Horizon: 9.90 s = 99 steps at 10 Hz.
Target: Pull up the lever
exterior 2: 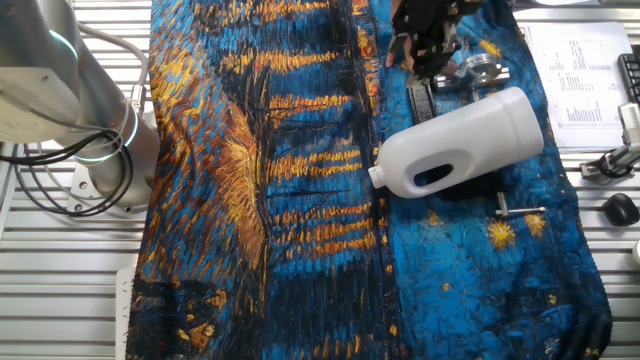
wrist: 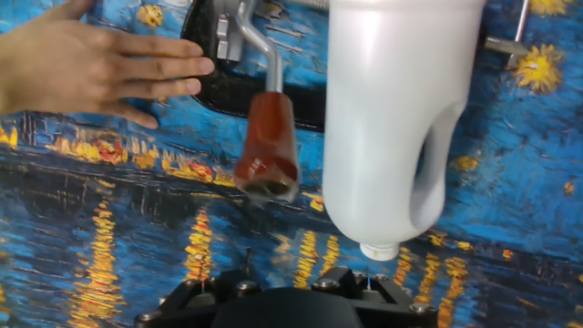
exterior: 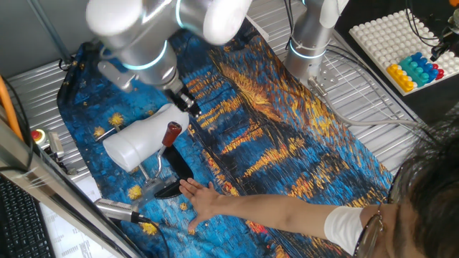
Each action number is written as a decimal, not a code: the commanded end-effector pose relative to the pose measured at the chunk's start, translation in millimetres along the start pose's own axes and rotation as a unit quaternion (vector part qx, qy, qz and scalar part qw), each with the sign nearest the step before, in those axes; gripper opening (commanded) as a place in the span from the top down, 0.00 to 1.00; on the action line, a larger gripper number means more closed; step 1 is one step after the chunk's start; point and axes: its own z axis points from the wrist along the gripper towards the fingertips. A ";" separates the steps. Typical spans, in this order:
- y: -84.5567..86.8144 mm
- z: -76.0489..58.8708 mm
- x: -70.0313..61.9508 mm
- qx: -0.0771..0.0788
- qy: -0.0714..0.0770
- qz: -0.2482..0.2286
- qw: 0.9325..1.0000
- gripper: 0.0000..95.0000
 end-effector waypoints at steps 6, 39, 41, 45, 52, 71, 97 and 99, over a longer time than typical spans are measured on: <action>-7.2 16.6 8.0 -0.014 -0.052 -0.002 0.999 0.60; 12.3 27.0 -48.9 -0.028 -0.150 0.018 0.988 0.80; 12.4 26.7 -49.1 -0.029 -0.150 0.019 0.988 0.80; 14.0 23.3 -54.4 -0.024 -0.150 0.021 0.988 0.80; 11.4 10.3 -68.0 -0.023 -0.149 0.025 0.988 0.80; 7.4 0.6 -85.4 -0.019 -0.167 -0.007 0.986 0.80; -3.6 -45.8 -156.9 -0.013 -0.180 0.017 0.983 0.80; -4.6 -45.8 -165.2 -0.014 -0.180 0.020 0.983 0.80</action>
